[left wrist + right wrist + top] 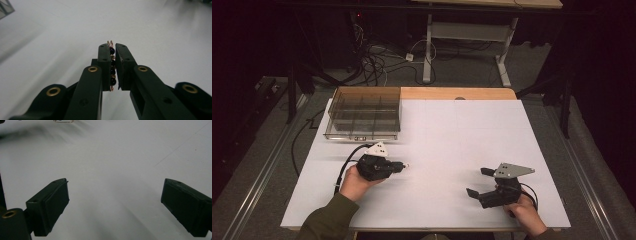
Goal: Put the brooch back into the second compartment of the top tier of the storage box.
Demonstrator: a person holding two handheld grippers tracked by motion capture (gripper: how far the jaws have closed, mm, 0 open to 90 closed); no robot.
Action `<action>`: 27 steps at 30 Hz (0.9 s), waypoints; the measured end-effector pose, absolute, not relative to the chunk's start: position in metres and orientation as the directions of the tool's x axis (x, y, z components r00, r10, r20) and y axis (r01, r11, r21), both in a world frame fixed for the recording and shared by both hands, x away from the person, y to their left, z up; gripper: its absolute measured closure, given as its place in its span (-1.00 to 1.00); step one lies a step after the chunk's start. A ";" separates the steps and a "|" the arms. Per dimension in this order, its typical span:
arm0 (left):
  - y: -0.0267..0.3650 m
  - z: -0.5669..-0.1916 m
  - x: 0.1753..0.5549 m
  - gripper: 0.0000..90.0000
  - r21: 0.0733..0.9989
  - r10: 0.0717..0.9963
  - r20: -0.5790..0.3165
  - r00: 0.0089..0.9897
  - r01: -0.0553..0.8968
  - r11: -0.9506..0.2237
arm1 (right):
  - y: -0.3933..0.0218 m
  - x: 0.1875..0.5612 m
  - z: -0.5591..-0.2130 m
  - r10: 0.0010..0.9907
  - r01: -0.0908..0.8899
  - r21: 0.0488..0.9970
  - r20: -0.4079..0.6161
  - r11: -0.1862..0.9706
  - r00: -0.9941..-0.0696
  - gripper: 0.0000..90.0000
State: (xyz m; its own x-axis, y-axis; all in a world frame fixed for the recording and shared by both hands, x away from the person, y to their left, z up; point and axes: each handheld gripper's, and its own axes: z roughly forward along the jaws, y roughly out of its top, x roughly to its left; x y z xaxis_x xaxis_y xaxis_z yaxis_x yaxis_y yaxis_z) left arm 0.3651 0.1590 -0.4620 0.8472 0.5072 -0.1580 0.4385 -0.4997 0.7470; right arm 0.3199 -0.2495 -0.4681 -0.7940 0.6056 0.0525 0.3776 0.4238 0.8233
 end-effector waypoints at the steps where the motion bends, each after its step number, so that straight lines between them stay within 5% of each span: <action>1: 0.161 -0.461 0.366 0.80 0.748 0.510 -0.157 0.846 0.439 -0.498 | -0.249 0.320 -0.468 0.605 0.377 0.824 0.052 0.423 -0.794 -0.81; 27: 0.189 -0.429 0.377 0.80 0.779 0.551 -0.143 0.822 0.437 -0.450 | -0.249 0.320 -0.469 0.604 0.383 0.823 0.061 0.420 -0.795 -0.81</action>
State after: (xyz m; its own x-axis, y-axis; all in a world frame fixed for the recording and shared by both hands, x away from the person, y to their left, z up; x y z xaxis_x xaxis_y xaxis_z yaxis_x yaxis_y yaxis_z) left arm 0.3774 0.1888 -0.4288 0.8224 0.5506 -0.1432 0.4367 -0.4496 0.7792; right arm 0.3195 -0.2493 -0.4691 -0.7948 0.6037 0.0613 0.3826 0.4202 0.8228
